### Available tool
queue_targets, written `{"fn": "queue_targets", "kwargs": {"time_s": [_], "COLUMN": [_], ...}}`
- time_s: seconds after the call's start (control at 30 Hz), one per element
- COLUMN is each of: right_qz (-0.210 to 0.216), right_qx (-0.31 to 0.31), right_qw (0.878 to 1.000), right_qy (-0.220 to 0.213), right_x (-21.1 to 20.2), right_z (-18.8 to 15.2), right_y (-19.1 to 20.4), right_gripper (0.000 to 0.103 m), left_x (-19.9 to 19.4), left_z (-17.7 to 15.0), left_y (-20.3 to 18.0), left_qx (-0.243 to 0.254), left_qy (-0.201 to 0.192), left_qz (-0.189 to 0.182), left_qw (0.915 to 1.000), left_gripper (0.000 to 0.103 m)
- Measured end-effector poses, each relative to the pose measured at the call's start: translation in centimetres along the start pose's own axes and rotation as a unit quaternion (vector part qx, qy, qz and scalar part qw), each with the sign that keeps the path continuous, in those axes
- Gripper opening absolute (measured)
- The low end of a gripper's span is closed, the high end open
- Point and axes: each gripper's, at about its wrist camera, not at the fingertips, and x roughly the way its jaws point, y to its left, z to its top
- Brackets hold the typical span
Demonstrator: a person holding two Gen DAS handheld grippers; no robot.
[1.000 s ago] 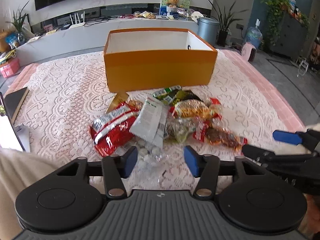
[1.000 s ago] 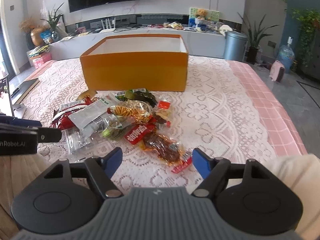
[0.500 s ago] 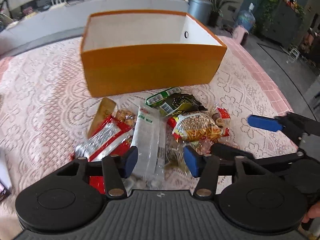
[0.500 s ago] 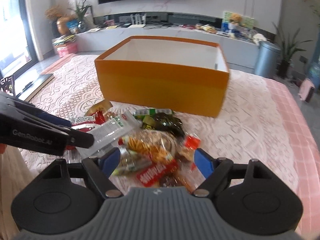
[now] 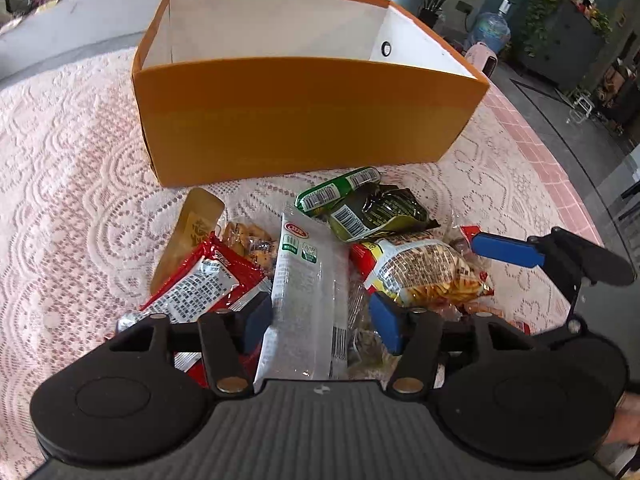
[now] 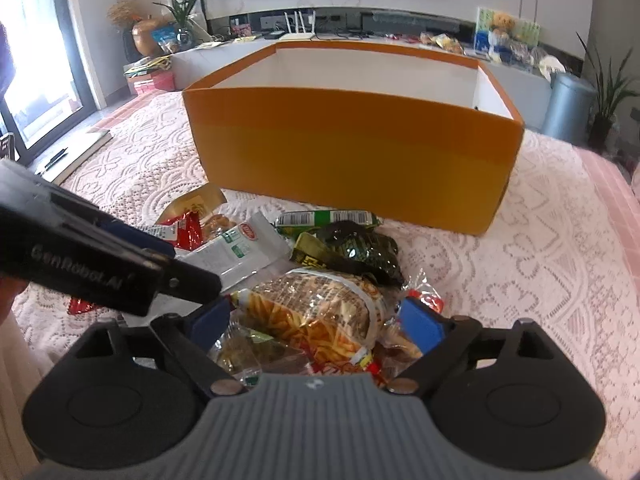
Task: Organize snacks
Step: 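Grasp the white packet with the left tool while the right tool grasps the chip bag, then carry both packets over the orange box and open both tools to drop them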
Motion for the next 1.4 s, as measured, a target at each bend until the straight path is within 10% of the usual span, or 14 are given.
{"fn": "queue_targets", "kwargs": {"time_s": [0.17,0.3,0.63,1.0,1.4], "right_qz": [-0.005,0.008,0.023,0.019,0.022], "right_qx": [-0.028,-0.028,0.018,0.002,-0.016], "right_qw": [0.999,0.999,0.999,0.999,0.999], "right_qy": [-0.017,-0.03,-0.033,-0.026,-0.045], "right_x": [0.5,0.3,-0.4,0.0,-1.6], "right_z": [-0.5,-0.8,-0.8,-1.3,-1.1], "right_y": [0.8,0.7,-0.8,-0.4,-0.1], "right_gripper": [0.092,0.073,0.042,0.046,0.03], "left_x": [1.1,1.4,0.8,2.7,0.0], "left_z": [0.0,0.0,-0.2,-0.2,-1.2], "left_y": [-0.2,0.3,0.1,0.2,-0.4], "left_qx": [0.012,-0.004,-0.001,-0.004,-0.008], "left_qy": [0.011,0.021,0.006,0.035,-0.007], "left_qz": [0.015,0.007,0.001,-0.003,-0.008], "left_qw": [0.9998,0.9997,1.0,0.9994,0.9999], "left_gripper": [0.07,0.069,0.024,0.042,0.011]}}
